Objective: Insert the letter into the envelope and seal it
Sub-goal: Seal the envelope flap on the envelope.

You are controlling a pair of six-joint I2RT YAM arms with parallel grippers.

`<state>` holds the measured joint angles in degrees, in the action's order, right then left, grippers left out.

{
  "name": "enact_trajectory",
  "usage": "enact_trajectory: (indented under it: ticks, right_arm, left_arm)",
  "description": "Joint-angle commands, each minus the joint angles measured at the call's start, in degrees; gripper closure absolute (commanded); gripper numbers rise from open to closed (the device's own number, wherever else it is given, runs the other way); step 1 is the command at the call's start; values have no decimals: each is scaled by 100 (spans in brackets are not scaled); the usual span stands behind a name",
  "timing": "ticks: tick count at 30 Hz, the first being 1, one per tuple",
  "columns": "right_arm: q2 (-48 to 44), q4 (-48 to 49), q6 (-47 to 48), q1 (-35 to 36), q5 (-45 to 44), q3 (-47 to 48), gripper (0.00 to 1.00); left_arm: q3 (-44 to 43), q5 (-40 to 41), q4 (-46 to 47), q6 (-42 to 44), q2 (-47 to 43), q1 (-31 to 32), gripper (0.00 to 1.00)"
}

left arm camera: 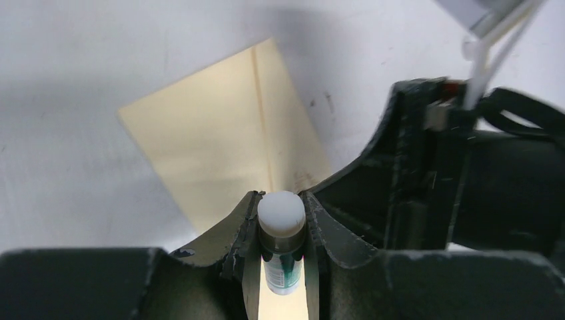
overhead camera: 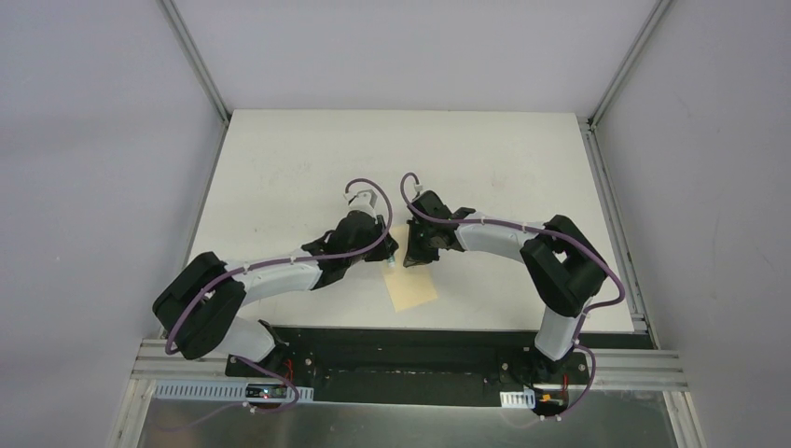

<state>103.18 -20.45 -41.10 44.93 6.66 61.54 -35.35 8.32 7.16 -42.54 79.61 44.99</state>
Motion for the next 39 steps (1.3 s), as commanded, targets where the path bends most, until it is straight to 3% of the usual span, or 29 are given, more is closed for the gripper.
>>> enact_trajectory:
  ticks: [1, 10, 22, 28, 33, 39]
  right_arm:
    - [152, -99, 252, -37, -334, -45, 93]
    - [43, 99, 225, -54, -176, -182, 93]
    - [4, 199, 138, -166, 153, -274, 94]
    - [59, 242, 96, -182, 236, -249, 94]
    - [76, 235, 77, -179, 249, -200, 94]
    - [133, 215, 22, -162, 295, -127, 94]
  left_arm:
    - [-133, -340, 1349, 698, 340, -122, 100]
    - [537, -504, 3738, 1276, 1021, -355, 100]
    - [793, -1687, 2543, -419, 697, -1001, 100]
    - [917, -2270, 2702, -866, 1055, -1277, 100]
    - [903, -2303, 2831, -1133, 1555, -1282, 100]
    - [855, -1918, 2125, -1289, 1640, -1274, 100]
